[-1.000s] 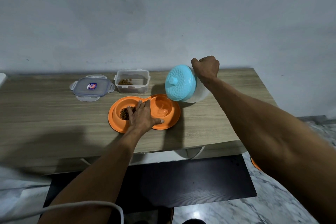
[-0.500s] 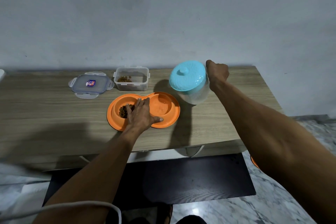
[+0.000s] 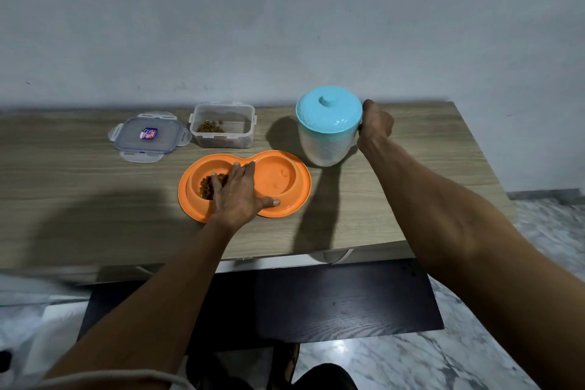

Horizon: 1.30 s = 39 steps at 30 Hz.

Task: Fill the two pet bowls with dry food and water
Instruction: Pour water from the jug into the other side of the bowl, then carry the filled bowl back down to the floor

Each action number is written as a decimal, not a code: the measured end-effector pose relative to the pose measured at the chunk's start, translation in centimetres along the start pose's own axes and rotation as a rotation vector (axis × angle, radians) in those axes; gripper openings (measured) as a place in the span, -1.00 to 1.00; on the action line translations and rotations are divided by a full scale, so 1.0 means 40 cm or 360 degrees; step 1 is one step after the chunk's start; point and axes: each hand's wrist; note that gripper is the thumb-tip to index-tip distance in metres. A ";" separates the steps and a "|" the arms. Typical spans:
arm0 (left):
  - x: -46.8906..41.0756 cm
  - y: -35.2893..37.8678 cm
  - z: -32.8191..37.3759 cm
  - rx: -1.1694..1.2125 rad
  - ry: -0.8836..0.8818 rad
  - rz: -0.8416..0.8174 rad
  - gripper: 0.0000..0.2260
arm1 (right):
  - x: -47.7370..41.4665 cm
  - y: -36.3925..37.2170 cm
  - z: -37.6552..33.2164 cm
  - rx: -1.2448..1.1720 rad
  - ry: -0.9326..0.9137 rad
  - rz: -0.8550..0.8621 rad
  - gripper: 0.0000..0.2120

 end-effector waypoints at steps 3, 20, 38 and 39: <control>0.001 -0.001 0.001 0.0002 -0.0006 -0.0013 -0.09 | -0.011 0.002 0.012 -0.0017 0.0024 -0.0039 -0.85; 0.017 -0.019 0.002 0.0045 0.0036 0.0007 -0.08 | 0.010 -0.056 0.084 -0.0027 0.0072 0.0146 -0.60; -0.016 -0.061 -0.262 0.0325 -0.0858 0.0103 -0.45 | 0.301 0.045 0.319 0.1065 -0.0059 -0.0087 -0.41; -0.019 -0.064 -0.269 0.0328 -0.0850 0.0080 -0.48 | 0.304 0.044 0.323 0.1066 -0.0054 -0.0072 -0.41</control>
Point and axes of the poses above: each hand's wrist, its own x-axis away from the middle knuckle, its own y-axis out of the palm, z = x × y, and after that the axes turned 4 degrees about z, right-handed
